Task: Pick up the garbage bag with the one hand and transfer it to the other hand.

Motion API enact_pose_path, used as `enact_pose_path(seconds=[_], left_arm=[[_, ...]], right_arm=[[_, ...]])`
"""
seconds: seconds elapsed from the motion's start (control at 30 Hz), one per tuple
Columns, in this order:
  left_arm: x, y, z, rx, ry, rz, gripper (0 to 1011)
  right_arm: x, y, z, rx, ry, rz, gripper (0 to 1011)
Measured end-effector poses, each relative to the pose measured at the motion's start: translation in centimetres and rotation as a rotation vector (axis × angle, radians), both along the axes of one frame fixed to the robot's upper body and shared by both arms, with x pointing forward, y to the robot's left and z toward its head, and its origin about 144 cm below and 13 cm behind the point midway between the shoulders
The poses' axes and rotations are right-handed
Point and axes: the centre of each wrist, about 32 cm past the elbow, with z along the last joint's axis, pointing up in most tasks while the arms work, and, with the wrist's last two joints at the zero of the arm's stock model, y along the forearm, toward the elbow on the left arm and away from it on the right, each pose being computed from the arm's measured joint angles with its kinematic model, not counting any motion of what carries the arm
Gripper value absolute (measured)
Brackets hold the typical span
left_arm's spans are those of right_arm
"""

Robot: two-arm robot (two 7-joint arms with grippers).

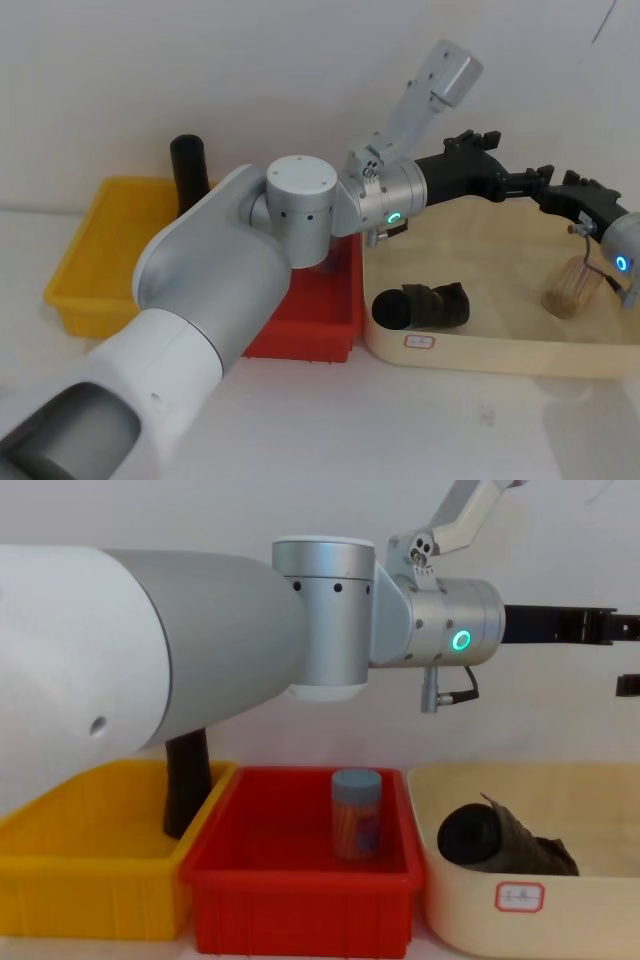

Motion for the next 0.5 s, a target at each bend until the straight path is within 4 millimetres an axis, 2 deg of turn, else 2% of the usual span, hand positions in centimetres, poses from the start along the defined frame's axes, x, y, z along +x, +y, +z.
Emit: enact_pose_path(seconds=[0.5], left_arm=[[0.00,0.00,0.00,0.000,0.000,0.000,1001]], right_arm=[[0.35,-0.11,0.28,-0.007,0.005,-0.032,647]])
